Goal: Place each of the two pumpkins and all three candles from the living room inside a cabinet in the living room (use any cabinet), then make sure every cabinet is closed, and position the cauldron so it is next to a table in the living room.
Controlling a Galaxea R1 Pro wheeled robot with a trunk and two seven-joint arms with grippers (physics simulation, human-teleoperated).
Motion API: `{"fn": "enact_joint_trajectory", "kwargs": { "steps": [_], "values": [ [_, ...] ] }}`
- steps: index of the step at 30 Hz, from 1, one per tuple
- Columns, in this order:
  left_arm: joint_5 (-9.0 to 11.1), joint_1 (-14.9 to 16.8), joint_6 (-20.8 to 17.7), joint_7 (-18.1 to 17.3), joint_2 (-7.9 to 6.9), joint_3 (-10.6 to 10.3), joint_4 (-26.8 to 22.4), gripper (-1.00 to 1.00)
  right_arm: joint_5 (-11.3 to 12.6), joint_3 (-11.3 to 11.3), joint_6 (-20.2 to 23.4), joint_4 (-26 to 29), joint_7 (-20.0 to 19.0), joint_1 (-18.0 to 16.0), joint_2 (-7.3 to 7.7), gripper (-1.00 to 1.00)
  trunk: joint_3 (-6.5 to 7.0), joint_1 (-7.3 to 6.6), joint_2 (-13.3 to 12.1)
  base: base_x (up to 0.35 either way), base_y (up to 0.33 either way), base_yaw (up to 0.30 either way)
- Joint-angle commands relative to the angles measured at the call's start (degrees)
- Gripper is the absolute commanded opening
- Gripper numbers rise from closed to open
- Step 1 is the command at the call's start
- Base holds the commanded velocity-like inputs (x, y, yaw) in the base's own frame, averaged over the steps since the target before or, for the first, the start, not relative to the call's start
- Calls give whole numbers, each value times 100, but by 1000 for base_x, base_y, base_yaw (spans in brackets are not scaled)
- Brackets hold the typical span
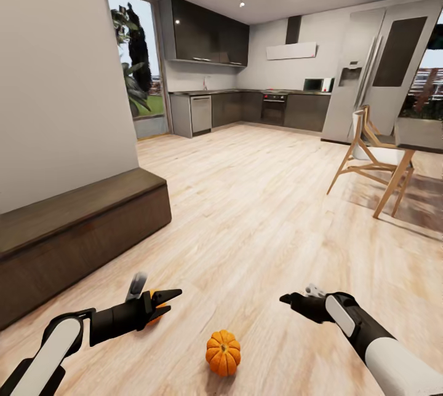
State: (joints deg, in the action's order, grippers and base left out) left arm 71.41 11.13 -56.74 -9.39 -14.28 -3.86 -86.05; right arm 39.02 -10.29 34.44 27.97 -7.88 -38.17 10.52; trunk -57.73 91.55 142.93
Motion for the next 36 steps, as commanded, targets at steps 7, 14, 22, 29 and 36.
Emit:
{"fn": "enact_joint_trajectory", "kwargs": {
  "steps": [7, 14, 22, 29, 36],
  "values": [
    [-49, 3, -9, -54, -4, 5, 1, 100, -16, -105, 54, -19, -218, -47, -10, 100, -5, -3, 2, -57, -1, 0],
    [3, -12, -6, -54, -5, 24, 1, 100, -77, -351, 4, -28, -227, -50, -374, 100, -5, -3, 2, 29, 125, 0],
    [12, -15, -4, -48, -5, 31, 1, 100, -87, -376, 1, -16, -231, -50, -410, 100, -5, -3, 2, 22, 80, 0],
    [13, -15, -4, -46, -5, 109, 1, 100, -87, -377, 3, 32, -232, -50, -411, 100, -47, 16, 33, 0, 1, 0],
    [14, -15, -4, -40, -5, 207, 1, 100, -87, -385, 1, 122, -231, -50, -407, 100, -202, 34, 42, 0, 0, 0]
  ]
}}
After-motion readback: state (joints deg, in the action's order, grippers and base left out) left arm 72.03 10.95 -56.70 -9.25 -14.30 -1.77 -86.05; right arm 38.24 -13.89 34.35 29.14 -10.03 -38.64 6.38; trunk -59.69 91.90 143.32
